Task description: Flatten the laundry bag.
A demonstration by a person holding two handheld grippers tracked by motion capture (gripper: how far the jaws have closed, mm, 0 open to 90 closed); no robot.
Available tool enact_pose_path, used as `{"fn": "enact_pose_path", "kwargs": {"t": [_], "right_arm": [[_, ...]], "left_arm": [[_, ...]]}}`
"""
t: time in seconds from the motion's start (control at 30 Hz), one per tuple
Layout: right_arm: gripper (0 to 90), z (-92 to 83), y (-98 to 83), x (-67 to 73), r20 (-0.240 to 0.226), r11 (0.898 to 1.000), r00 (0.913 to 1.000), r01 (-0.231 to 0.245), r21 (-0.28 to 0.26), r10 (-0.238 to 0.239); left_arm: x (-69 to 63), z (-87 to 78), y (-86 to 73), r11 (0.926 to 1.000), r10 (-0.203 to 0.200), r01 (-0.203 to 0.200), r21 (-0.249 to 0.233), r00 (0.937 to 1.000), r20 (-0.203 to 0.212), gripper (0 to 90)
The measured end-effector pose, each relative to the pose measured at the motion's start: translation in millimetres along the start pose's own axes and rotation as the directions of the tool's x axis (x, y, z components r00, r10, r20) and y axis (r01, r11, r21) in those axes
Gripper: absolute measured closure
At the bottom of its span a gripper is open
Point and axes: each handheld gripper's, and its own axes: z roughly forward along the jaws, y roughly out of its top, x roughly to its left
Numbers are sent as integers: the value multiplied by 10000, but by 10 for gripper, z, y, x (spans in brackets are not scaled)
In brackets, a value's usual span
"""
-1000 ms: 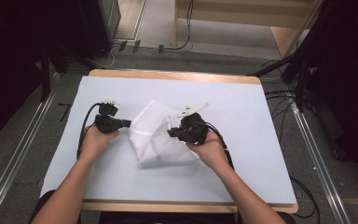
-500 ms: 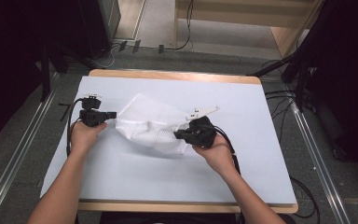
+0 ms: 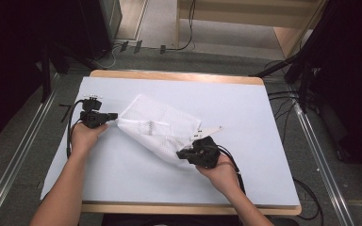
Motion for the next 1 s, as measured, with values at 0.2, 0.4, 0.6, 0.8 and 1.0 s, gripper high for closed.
{"fn": "enact_pose_path", "kwargs": {"t": [0.2,0.4,0.6,0.8,1.0], "right_arm": [[769,-97,13,66,-298,9999,9995,51,-101,-54],[764,-332,74,75,-197,9991,9998,62,-419,-71],[890,-567,124,-42,186,9967,9998,-59,-809,75],[900,-473,99,-233,460,9966,9977,-465,-676,496],[900,-222,148,-388,573,9980,9967,-555,-308,571]], "left_arm": [[-5,9,3,9999,113,-113,5,9999,-49,900],[-18,-31,10,9999,155,-154,-31,9998,95,887],[-63,-111,26,9990,419,-417,-154,9990,146,834],[-116,-218,40,9984,512,-506,-261,9984,237,814],[-222,-307,36,9975,681,-668,-216,9953,689,839]]}}
